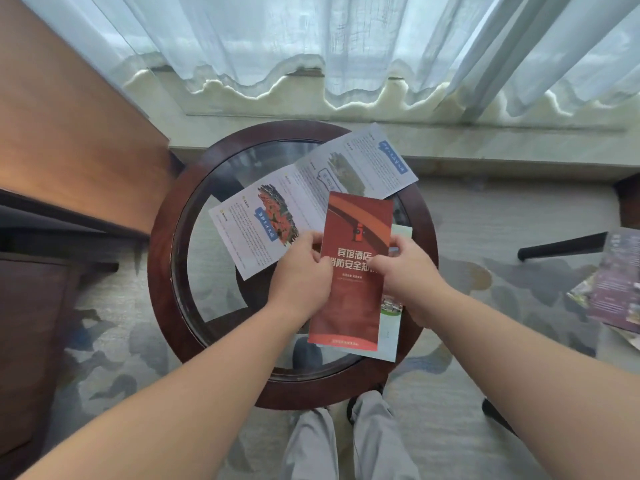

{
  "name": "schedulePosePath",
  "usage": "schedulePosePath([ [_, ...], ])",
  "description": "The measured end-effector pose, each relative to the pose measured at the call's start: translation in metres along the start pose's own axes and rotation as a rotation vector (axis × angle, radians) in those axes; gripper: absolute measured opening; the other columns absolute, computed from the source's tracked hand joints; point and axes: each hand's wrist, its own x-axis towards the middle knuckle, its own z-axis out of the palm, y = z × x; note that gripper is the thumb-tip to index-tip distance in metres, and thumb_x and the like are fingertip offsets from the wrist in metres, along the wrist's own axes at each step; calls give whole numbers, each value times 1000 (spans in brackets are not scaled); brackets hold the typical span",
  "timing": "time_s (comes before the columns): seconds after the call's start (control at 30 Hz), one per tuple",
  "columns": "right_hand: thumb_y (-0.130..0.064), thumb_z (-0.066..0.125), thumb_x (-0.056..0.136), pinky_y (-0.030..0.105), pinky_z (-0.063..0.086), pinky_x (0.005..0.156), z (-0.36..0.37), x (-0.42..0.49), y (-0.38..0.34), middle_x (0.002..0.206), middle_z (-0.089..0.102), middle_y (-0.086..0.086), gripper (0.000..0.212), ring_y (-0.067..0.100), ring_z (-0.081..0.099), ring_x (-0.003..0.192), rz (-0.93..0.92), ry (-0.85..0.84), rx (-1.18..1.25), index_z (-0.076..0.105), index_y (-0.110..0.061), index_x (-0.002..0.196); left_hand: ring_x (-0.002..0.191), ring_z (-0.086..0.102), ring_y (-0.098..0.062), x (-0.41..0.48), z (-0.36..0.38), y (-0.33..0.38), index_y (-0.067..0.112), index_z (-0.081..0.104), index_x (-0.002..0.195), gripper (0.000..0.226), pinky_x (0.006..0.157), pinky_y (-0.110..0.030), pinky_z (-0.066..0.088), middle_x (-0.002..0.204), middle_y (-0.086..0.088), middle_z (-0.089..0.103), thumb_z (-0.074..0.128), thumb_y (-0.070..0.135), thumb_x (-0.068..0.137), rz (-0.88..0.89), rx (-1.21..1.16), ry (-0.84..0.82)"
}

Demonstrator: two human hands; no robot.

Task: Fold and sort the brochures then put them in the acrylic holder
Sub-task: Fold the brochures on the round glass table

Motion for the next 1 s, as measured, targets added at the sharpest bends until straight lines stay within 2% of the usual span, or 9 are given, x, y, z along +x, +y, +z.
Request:
schedulePosePath([
  [0.1, -11, 63, 84, 42, 57, 77, -17, 3, 20, 85, 62, -7, 58, 15, 66, 82, -108, 124, -316, 42, -27, 135, 73, 62, -12, -1, 26, -9, 36, 53, 101, 17, 60, -31, 46, 73, 10, 60, 54, 23, 90, 11, 168, -57],
  [0.2, -16, 66, 81, 41, 54, 81, -25, 6, 35, 99, 61, -4, 79, 20, 64, 93, -149, 112, -481, 27, -31, 148, 84, 64, -21, 2, 45, -16, 32, 51, 110, 21, 74, -39, 53, 86, 8, 65, 53, 24, 90, 12, 269, -80],
  [0.27, -20, 68, 80, 39, 52, 83, -27, 10, 42, 109, 61, 0, 85, 22, 62, 99, -163, 114, -543, 22, -31, 151, 86, 64, -24, 5, 53, -18, 30, 49, 110, 21, 76, -41, 53, 93, 4, 68, 52, 24, 91, 35, 333, -63],
  [0.43, -26, 72, 82, 32, 43, 75, -29, 17, 52, 110, 51, 2, 86, 21, 56, 99, -240, 110, -661, 21, -29, 151, 85, 63, -27, 14, 59, -21, 24, 46, 112, 20, 70, -39, 50, 99, -1, 67, 51, 23, 93, 119, 439, -18],
  [0.57, -31, 73, 82, 39, 40, 102, -41, 24, 50, 143, 33, 4, 89, 26, 38, 128, -369, 101, -946, 20, -24, 154, 100, 56, -30, 16, 61, -18, 21, 46, 123, 36, 78, -43, 48, 111, -6, 55, 57, 27, 90, 166, 552, 35],
  [0.67, -39, 77, 78, 39, 26, 117, -49, 31, 47, 162, 11, 5, 103, 26, 14, 147, -446, 16, -1178, 13, -22, 156, 111, 47, -31, 11, 72, -16, 15, 46, 135, 52, 90, -43, 41, 122, -9, 50, 59, 29, 87, 388, 696, 101],
  [0.77, -41, 77, 76, 39, 18, 121, -53, 38, 43, 165, 6, 6, 108, 25, 6, 151, -494, -55, -1287, 9, -18, 158, 135, 36, -34, 16, 93, -5, 11, 44, 142, 59, 109, -45, 28, 144, -14, 44, 57, 27, 86, 541, 672, 27],
  [0.9, -40, 76, 77, 43, 19, 121, -56, 43, 43, 166, 3, 3, 110, 21, 3, 152, -504, -89, -1328, 5, -16, 158, 151, -4, -24, 38, 119, -5, 11, 10, 156, 66, 122, -41, -3, 164, -10, 3, 35, 36, 100, 552, 774, -86],
  [1.0, -42, 72, 81, 44, 12, 123, -57, 44, 48, 166, -5, -1, 108, 17, -2, 152, -490, -69, -1340, 0, -21, 158, 150, -12, -23, 44, 124, -21, 8, -2, 155, 71, 121, -41, -10, 164, -11, -7, 24, 45, 101, 580, 887, -80],
])
